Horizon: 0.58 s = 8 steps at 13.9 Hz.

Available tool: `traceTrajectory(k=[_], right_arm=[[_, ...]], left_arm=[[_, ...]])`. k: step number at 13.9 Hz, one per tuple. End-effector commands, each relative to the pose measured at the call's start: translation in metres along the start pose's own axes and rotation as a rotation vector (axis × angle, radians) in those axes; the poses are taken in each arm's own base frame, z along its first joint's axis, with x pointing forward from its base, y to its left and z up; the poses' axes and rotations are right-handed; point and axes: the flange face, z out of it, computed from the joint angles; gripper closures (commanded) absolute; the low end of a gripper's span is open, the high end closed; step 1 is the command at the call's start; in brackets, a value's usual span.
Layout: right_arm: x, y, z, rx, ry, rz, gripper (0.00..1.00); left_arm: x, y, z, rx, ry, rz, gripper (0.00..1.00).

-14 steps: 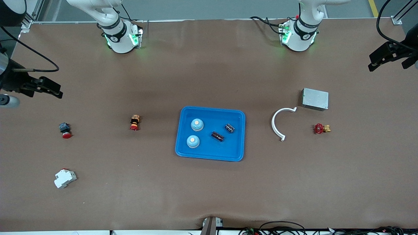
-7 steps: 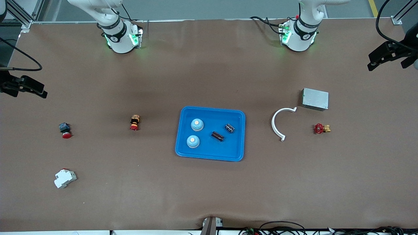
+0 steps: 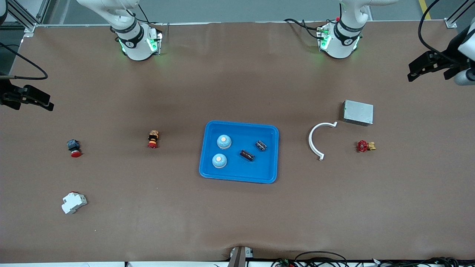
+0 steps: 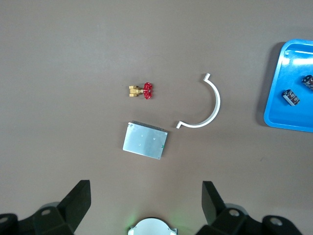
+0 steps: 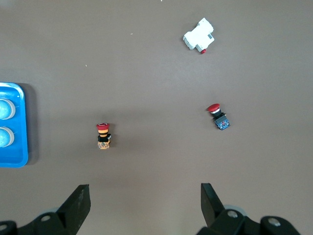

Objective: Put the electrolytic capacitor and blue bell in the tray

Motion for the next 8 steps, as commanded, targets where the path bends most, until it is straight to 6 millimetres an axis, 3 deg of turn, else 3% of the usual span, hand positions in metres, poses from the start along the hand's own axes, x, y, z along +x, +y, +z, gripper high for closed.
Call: traceTrajectory(k=[1,6,8], right_arm=[[-0.007,-0.003,-0.005,-0.009,-0.001,-0.012,0.00],[-0.006,0.003,-0.007,-0.010,0.005,-0.001,0.00],[-0.006,0.003,-0.006,-0.010,0.002,-0.003,0.00]], left_arm=[[-0.005,0.008,0.000,-0.016,0.020,0.009,0.00],[-0.034,0.004,-0.008,-0.023,0.107,0.014,0.00],[-0.033,0.002,-0.013,-0.025,0.119,0.014,0.00]])
